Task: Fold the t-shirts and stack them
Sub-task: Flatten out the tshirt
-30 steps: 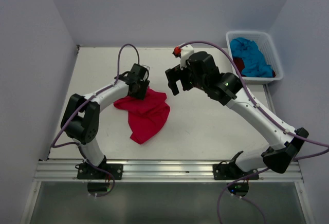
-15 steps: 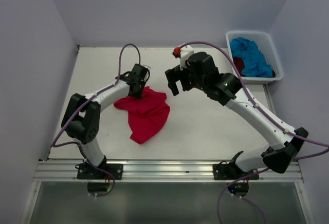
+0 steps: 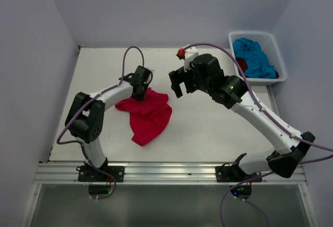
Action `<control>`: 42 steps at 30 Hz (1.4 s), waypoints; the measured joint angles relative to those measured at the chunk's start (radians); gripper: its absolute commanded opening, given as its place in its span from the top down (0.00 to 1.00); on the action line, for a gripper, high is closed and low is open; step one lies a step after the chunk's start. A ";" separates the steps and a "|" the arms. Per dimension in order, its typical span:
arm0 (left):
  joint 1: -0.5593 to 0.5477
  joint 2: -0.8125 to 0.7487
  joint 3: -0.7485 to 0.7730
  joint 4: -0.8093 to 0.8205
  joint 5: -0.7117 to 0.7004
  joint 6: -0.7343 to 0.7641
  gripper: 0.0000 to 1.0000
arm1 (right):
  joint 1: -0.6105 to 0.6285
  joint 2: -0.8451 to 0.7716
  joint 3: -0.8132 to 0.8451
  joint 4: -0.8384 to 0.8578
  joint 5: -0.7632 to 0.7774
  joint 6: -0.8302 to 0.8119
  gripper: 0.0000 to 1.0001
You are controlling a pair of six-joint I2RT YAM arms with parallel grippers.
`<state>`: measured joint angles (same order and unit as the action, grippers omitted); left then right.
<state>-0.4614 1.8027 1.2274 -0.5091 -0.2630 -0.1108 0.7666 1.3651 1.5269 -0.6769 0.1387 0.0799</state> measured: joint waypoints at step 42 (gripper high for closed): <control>-0.011 -0.255 0.848 -0.172 -0.338 0.004 1.00 | 0.000 -0.005 -0.063 0.053 0.000 0.026 0.01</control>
<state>-0.4721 1.5478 2.0750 -0.6811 -0.6010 -0.1066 0.7666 1.3602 1.4643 -0.6243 0.1387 0.1059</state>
